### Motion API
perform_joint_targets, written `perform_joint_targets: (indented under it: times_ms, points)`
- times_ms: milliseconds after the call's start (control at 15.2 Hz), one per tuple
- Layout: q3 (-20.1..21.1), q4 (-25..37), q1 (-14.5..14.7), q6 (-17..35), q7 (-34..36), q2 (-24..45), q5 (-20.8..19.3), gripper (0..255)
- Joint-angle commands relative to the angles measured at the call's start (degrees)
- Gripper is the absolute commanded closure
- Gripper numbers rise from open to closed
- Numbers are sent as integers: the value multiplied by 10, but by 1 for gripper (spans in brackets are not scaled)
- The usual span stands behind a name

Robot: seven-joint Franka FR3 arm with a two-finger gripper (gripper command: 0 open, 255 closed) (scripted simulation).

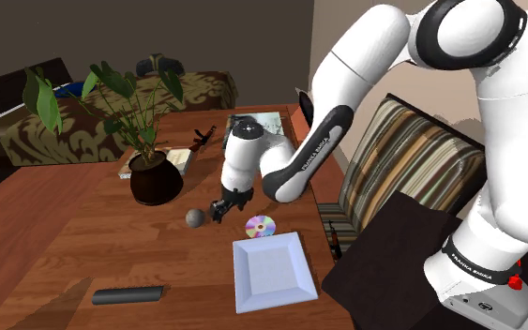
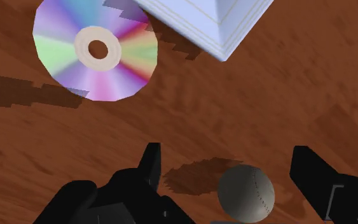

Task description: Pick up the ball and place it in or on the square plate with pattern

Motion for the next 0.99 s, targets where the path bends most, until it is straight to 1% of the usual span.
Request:
perform_joint_targets:
  times_ms: [0,66,198,264,396,528,594,726,924]
  points:
    - [47,50,-55,-11,-113,52,39,0]
    - [72,81,-80,-25,-164,81,55,0]
    - [115,151,-118,-63,-258,145,78,0]
    - [134,191,-130,-87,-302,179,87,0]
    - [165,281,-139,-143,-385,249,103,0]
    - [190,390,-130,-211,-465,322,119,0]
    - [200,456,-117,-250,-504,360,127,0]
    - [215,614,-71,-341,-579,441,143,0]
    - [209,634,-57,-337,-580,460,142,0]
